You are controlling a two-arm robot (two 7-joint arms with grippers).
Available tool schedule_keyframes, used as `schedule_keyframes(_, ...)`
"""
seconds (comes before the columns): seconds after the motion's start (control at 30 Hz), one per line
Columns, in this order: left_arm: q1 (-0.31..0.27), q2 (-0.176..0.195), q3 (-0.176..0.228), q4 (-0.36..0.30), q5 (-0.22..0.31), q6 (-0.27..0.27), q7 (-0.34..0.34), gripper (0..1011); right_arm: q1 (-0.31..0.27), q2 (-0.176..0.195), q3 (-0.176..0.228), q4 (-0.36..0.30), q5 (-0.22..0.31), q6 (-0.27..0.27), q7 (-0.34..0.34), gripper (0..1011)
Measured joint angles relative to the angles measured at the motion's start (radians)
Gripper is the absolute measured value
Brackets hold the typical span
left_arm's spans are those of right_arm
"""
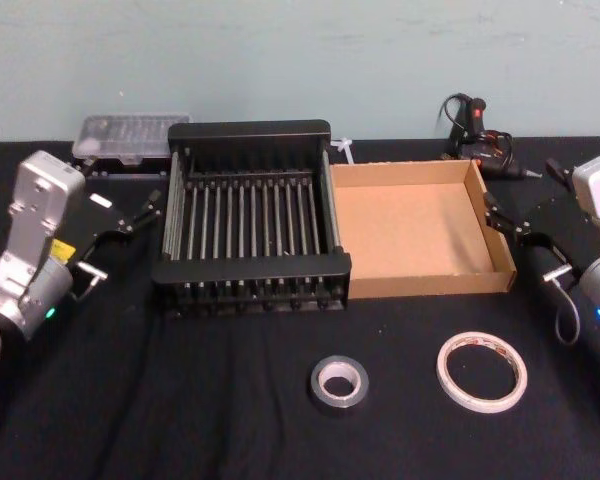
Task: Pick up the white tape and place it into the black box , Pick up the silver tape and place it into the brown box.
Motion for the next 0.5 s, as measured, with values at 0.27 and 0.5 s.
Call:
schedule_keyframes(0.27,0.000,0.000,0.000,0.000,0.000,0.000,0.000,1001,0.000,0.000,0.000,0.000,0.000,0.000,0.000,1000)
schedule_keyframes(0.5,0.000,0.000,0.000,0.000,0.000,0.000,0.000,1001,0.000,0.000,0.000,0.000,0.000,0.000,0.000,1000)
